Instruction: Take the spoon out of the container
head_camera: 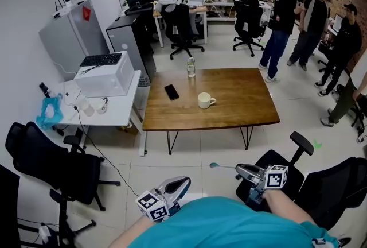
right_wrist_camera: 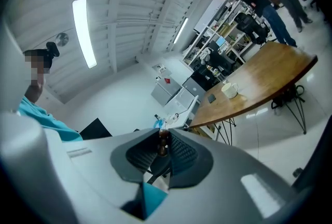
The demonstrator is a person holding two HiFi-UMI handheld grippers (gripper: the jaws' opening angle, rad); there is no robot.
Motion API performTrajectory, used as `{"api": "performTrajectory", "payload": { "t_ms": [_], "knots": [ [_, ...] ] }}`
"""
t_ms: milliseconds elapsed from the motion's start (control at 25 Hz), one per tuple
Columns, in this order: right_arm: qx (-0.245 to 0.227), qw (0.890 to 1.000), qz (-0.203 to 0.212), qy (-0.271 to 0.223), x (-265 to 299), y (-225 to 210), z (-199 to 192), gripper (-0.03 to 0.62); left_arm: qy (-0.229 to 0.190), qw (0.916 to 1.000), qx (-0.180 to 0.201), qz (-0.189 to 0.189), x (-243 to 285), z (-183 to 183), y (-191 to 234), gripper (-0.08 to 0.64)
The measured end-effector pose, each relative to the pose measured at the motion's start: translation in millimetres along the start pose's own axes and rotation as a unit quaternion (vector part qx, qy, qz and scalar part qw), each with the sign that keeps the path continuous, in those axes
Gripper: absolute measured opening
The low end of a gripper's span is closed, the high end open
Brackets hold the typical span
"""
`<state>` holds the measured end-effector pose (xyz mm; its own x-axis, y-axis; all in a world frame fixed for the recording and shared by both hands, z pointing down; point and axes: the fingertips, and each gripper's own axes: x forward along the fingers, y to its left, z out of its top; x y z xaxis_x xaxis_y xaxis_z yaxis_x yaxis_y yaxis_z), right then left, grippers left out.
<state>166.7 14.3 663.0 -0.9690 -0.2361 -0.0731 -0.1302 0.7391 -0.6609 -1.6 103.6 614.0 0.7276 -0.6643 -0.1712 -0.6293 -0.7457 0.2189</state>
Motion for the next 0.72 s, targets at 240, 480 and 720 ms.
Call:
{"api": "performTrajectory", "payload": {
  "t_ms": [240, 480, 720],
  "knots": [
    [-0.008, 1.0, 0.004, 0.004, 10, 3, 4, 0.051, -0.001, 0.9998, 0.019, -0.003, -1, 5, 4, -0.002],
    [-0.01, 1.0, 0.002, 0.003, 13, 1, 3, 0.051, 0.003, 0.9996, 0.023, -0.013, 1, 7, 4, -0.002],
    [-0.014, 1.0, 0.0, 0.005, 17, 1, 5, 0.051, 0.001, 0.9998, 0.014, -0.012, 0, 7, 10, -0.002]
  ]
}}
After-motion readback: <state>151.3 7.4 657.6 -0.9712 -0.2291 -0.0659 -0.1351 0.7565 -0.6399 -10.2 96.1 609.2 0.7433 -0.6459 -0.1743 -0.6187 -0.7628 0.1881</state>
